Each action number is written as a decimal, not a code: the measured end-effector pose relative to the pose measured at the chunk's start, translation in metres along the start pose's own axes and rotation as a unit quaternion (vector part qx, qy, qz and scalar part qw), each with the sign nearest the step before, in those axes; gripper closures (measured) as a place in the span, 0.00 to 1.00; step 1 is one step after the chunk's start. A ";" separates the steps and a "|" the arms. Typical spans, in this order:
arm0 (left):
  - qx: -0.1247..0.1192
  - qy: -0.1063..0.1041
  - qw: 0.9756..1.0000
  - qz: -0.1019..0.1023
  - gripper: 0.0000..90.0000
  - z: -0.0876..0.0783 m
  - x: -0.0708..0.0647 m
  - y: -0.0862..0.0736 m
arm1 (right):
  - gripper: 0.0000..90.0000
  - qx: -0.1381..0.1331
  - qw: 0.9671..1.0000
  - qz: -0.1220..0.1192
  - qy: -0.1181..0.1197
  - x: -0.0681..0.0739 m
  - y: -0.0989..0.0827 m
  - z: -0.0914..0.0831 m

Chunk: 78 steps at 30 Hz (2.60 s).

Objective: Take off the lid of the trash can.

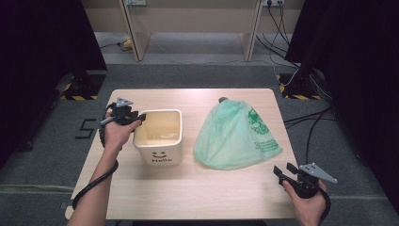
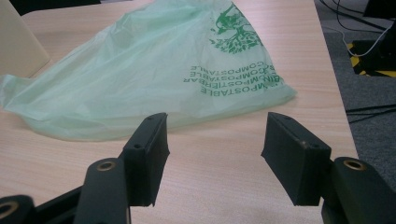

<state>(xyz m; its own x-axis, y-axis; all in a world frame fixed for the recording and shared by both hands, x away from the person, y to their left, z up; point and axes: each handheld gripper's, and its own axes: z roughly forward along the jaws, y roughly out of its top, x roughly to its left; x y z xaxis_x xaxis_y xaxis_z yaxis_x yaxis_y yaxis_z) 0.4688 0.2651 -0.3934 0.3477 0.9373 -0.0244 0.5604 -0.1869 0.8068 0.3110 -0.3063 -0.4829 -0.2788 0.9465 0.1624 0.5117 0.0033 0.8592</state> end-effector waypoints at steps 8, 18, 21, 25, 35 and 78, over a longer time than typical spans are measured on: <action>0.021 0.014 1.000 -0.005 0.77 0.003 -0.002 0.001 | 0.44 0.003 1.000 0.000 0.001 0.000 0.000 0.000; 0.039 0.031 0.999 -0.014 0.82 0.005 -0.005 0.005 | 0.44 0.005 1.000 0.000 0.003 0.000 -0.001 0.001; 0.041 0.038 0.998 -0.011 0.84 0.005 -0.007 0.006 | 0.44 0.005 1.000 0.001 0.003 -0.001 -0.001 0.001; 0.041 0.047 0.998 -0.012 0.85 0.006 -0.010 0.006 | 0.44 0.005 1.000 0.001 0.004 -0.001 -0.001 0.001; 0.043 0.053 0.998 -0.013 0.85 0.005 -0.011 0.008 | 0.44 0.006 1.000 0.001 0.005 0.000 -0.001 0.002; 0.024 0.051 0.998 -0.024 0.86 -0.023 -0.003 0.025 | 0.44 0.006 1.000 0.002 0.006 -0.001 -0.001 0.002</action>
<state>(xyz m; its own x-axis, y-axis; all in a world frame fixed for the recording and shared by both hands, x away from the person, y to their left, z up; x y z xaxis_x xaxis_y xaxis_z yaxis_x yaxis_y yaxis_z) 0.4640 0.2644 -0.3598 0.2431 0.9700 0.0003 0.6101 -0.1531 0.7774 0.3121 -0.3066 -0.4849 -0.2856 0.9428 0.1719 0.5226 0.0029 0.8526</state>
